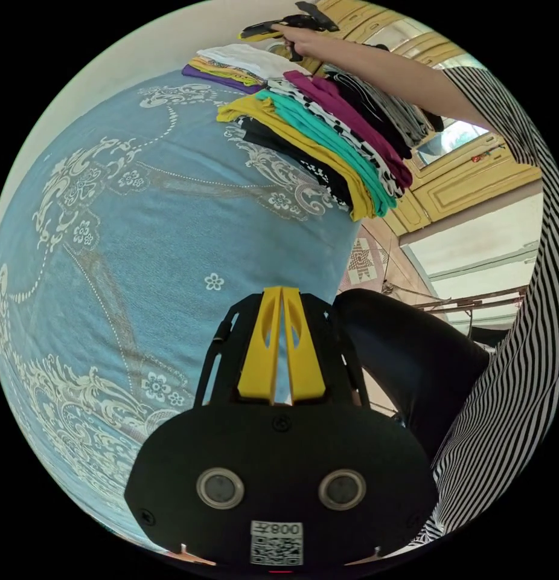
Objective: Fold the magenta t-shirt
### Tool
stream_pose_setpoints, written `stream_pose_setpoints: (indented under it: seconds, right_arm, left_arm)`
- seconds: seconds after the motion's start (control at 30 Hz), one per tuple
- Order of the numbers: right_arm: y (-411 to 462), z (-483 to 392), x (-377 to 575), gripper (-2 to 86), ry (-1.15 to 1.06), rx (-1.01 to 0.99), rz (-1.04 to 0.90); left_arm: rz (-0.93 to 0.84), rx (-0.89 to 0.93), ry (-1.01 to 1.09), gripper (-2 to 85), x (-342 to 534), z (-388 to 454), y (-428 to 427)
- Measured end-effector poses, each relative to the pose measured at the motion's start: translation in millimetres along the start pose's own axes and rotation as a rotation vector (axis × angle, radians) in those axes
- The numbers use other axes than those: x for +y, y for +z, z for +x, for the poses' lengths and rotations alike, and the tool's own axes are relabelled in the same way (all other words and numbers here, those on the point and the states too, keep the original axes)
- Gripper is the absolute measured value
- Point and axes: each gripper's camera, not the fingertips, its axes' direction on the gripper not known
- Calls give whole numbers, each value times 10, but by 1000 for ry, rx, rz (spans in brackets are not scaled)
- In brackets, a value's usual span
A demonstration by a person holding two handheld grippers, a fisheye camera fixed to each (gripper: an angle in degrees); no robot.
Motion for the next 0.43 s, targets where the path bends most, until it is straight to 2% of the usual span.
stream_pose_setpoints:
  seconds: [0.2,0.43]
  right_arm:
    - [718,335,-965,79,136,-2,-52]
    - [1507,288,-1660,83,188,1,-91]
  left_arm:
    - [18,28,-116,1,-1043,15,-480]
    - [34,80,-253,1,-2251,41,-809]
